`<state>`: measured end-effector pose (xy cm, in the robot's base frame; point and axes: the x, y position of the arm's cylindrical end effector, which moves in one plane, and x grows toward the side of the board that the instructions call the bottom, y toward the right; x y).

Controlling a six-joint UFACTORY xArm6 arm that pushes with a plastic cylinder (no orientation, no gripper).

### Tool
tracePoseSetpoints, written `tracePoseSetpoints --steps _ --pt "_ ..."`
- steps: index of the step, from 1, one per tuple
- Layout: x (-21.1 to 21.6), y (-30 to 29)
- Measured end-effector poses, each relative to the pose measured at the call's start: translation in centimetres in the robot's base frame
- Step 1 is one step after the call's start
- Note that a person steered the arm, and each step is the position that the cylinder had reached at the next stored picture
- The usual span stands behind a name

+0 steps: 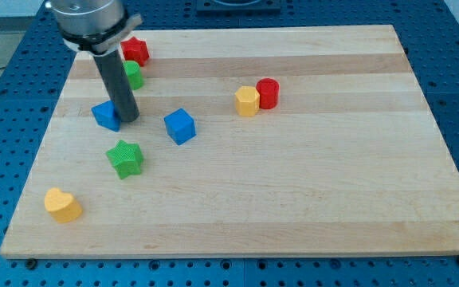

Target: Place the blue cube below the yellow hexagon

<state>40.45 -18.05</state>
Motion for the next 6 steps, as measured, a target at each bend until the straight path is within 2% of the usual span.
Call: tracePoseSetpoints --steps 1,2,3,5,6 --pt "-2.8 4.7" --pt "-3.1 7.9" --pt "-0.6 10.5" --pt "0.4 7.3" --pt "0.8 3.7"
